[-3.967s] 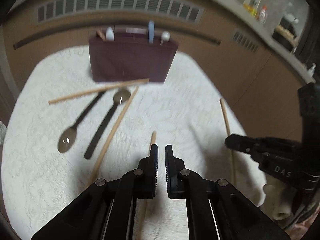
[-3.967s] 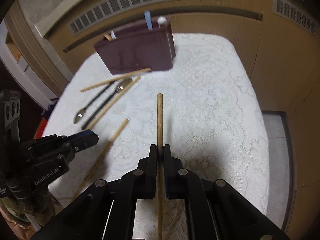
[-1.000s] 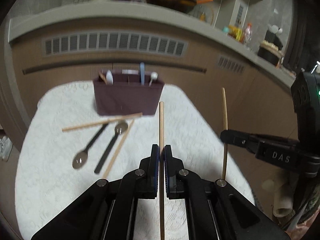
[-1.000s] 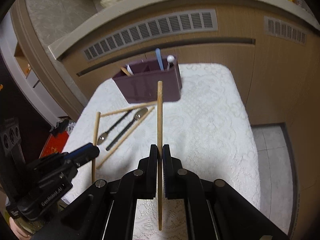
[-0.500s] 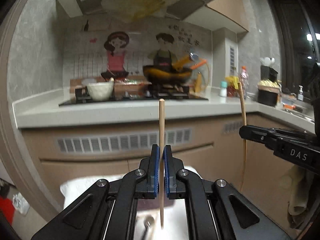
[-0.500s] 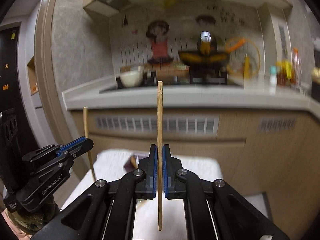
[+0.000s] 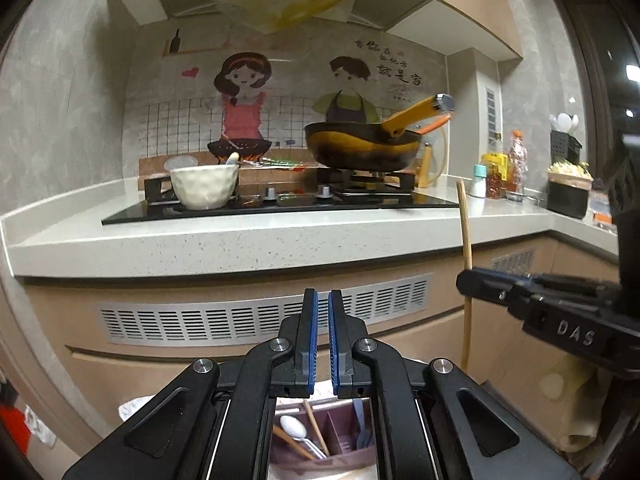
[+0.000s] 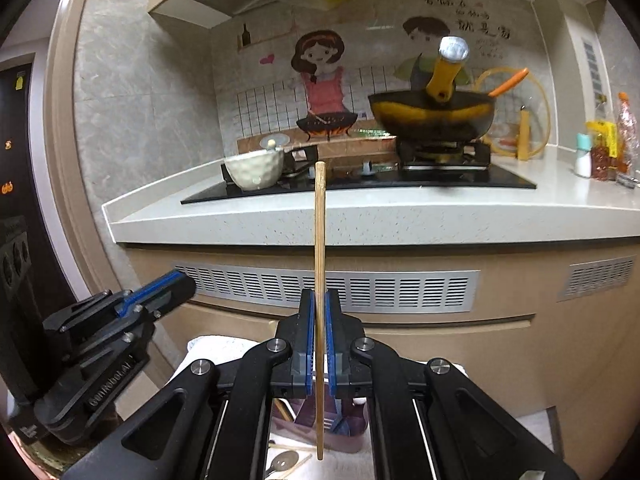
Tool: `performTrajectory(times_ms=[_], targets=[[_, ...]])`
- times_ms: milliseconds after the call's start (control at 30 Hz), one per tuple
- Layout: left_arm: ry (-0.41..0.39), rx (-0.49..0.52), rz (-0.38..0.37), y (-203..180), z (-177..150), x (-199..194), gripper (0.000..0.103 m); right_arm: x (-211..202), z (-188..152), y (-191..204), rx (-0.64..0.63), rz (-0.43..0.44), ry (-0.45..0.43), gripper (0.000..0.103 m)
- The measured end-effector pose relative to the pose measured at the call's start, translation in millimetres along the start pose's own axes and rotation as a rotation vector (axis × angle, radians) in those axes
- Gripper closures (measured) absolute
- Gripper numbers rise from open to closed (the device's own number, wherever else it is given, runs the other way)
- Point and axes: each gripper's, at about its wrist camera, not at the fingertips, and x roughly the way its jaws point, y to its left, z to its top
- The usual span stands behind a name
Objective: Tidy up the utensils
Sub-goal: 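Carry both chopsticks over the caddy and open both tools to drop them in, then grasp the dark brown spoon with the left tool while the right tool approaches a chopstick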
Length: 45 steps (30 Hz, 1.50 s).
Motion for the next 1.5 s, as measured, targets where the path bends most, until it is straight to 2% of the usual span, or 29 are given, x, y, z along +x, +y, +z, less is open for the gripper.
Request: performTrajectory(times_ms=[200, 433, 567, 667, 733, 800, 867, 933, 967, 1033, 1133, 1267, 1400, 1500], targets=[[0.066, -0.098, 0.013, 26.3, -23.5, 32.7, 0.098, 45.7, -17.2, -16.8, 0.025, 0.002, 0.031, 0.097], [0.227, -0.144, 0.051, 38.1, -99.8, 48.4, 0.096, 97.3, -54.8, -34.7, 0.074, -0.022, 0.023, 0.097], [0.341, -0.195, 0.052, 48.4, -146.5, 47.2, 0.096, 128.1, -86.4, -40.4, 0.101, -0.004, 0.132, 0.097], [0.422, -0.238, 0.067, 57.1, -179.2, 42.2, 0.085, 142.9, -113.7, -40.3, 0.096, 0.003, 0.243, 0.096], [0.47, -0.262, 0.079, 63.3, -199.0, 37.4, 0.067, 141.5, -123.7, -38.7, 0.085, -0.02, 0.274, 0.094], [0.503, -0.28, 0.112, 70.3, -219.0, 28.3, 0.06, 132.4, -131.7, -35.5, 0.078, -0.045, 0.281, 0.09], [0.536, -0.299, 0.149, 75.2, -236.5, 19.0, 0.057, 117.2, -141.2, -25.3, 0.052, -0.061, 0.293, 0.086], [0.571, -0.315, 0.176, 77.3, -253.2, 7.8, 0.056, 106.9, -155.0, -12.5, 0.042, -0.018, 0.33, 0.083], [0.58, -0.322, 0.185, 80.4, -257.6, 5.5, 0.056, 102.8, -165.8, -2.3, 0.034, 0.013, 0.368, 0.08], [0.593, -0.341, 0.21, 80.8, -269.9, -9.1, 0.045, 99.7, -185.5, 13.6, 0.025, 0.033, 0.438, 0.077], [0.588, -0.356, 0.237, 81.3, -277.7, -32.6, 0.042, 101.9, -224.1, 40.5, 0.034, 0.061, 0.557, 0.077], [0.576, -0.355, 0.264, 83.5, -277.9, -57.0, 0.037, 114.7, -260.6, 71.0, 0.073, 0.035, 0.679, 0.077], [0.572, -0.368, 0.272, 87.6, -278.4, -75.1, 0.033, 118.3, -274.9, 90.3, 0.052, -0.036, 0.698, 0.077], [0.58, -0.365, 0.272, 87.9, -278.5, -82.8, 0.032, 110.5, -278.7, 98.0, 0.0, -0.037, 0.698, 0.077]])
